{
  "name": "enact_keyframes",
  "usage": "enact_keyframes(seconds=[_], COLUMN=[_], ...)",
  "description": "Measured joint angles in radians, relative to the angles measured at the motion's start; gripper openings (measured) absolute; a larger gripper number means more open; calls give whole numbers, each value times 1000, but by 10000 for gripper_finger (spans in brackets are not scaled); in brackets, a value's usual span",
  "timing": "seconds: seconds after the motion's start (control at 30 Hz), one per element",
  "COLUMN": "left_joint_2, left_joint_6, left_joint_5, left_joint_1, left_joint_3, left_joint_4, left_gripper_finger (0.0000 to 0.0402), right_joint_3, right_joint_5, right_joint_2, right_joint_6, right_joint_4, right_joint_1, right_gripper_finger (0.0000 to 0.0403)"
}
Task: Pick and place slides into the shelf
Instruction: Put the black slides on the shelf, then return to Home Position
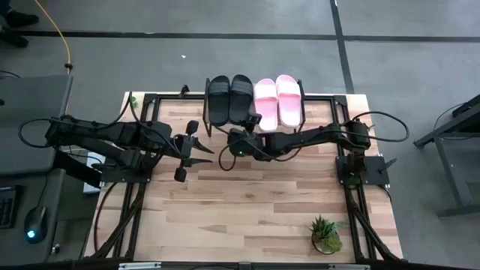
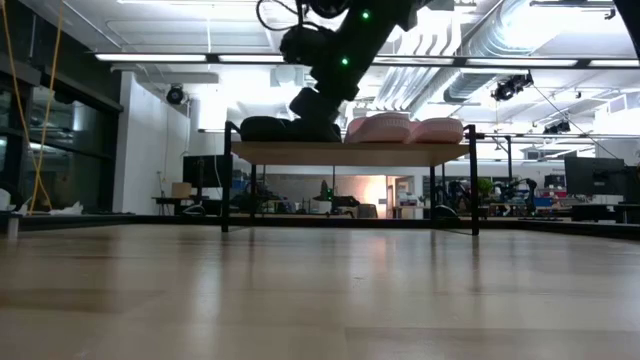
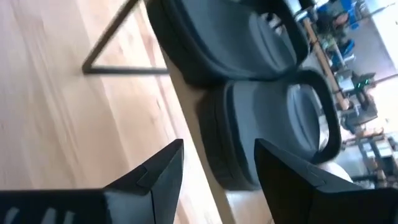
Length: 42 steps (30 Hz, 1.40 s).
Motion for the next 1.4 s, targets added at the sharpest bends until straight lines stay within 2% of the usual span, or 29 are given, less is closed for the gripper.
enact_keyframes(seconds=[0.13,0.33,0.53,0.8,1.1,1.27,1.4], left_joint_2=[0,0,0,1,1,0,-13], left_joint_6=[0,0,-1,-1,-8,-4,0], left_joint_5=[0,0,-2,-60,-60,-64,-124], left_joint_1=[0,0,0,0,0,0,1], left_joint_3=[0,0,0,0,0,-17,-42], left_joint_4=[0,0,-10,-30,-34,-38,-37], left_gripper_finger=[106,106,106,106,106,106,106], right_joint_3=[6,6,6,6,5,5,4], right_joint_5=[-4,-32,-227,-356,-581,-613,-613], right_joint_2=[0,-4,-39,-94,-110,-121,-133], right_joint_6=[66,58,82,114,108,98,95], right_joint_4=[-86,-109,-107,-158,-180,-188,-210], right_joint_1=[6,27,34,58,99,105,103], right_gripper_finger=[186,186,186,186,186,186,186])
